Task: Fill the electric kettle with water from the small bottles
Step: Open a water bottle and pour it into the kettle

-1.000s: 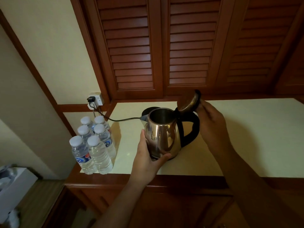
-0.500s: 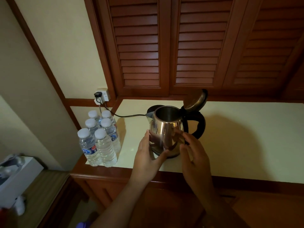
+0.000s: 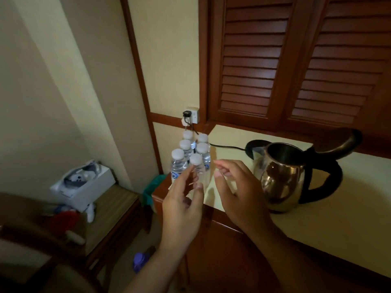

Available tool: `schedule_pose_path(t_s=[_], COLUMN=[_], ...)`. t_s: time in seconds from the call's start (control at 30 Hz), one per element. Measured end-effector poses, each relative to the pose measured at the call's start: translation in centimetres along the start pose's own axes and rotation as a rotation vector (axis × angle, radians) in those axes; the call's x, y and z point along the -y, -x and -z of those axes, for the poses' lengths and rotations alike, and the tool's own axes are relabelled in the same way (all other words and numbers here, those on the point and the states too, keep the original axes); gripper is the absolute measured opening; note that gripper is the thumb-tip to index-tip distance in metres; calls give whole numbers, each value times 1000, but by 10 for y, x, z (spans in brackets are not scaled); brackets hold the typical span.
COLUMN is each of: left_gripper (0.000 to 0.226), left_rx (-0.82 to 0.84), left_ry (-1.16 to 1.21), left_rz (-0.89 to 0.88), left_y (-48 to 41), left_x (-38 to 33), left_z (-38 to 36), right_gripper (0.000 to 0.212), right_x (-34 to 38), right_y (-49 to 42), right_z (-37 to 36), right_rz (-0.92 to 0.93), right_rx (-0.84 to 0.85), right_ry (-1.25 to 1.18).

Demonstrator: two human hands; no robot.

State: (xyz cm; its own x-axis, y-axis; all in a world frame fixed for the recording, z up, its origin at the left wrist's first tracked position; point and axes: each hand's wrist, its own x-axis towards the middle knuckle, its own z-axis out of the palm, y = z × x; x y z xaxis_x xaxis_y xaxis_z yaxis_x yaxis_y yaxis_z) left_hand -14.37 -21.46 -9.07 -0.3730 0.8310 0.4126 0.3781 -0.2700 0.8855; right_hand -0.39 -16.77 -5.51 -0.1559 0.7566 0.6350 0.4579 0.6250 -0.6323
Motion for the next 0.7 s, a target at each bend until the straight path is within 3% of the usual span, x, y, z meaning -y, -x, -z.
schedule_pose_path(t_s=[0.13, 0.2, 0.43, 0.6, 0.7], left_gripper=[45, 45, 46, 50, 63], left_rx=[-59, -64, -44, 1, 131], left_ry=[-43, -58, -60, -111, -104], left_rz=[15, 38, 82, -15, -98], left_y=[-6, -8, -6, -2, -5], left_x=[4, 8, 28, 20, 6], left_z=[18, 25, 36, 29, 15], right_gripper=[35, 41, 32, 28, 27], right_x=[6, 7, 0, 7, 23], right_y=[-39, -53, -71, -58, -48], right_z=[-30, -39, -47, -20, 8], right_rz=[74, 3, -42, 75, 110], right_rx=[118, 223, 312, 212, 143], right_ry=[53, 161, 350, 302, 256])
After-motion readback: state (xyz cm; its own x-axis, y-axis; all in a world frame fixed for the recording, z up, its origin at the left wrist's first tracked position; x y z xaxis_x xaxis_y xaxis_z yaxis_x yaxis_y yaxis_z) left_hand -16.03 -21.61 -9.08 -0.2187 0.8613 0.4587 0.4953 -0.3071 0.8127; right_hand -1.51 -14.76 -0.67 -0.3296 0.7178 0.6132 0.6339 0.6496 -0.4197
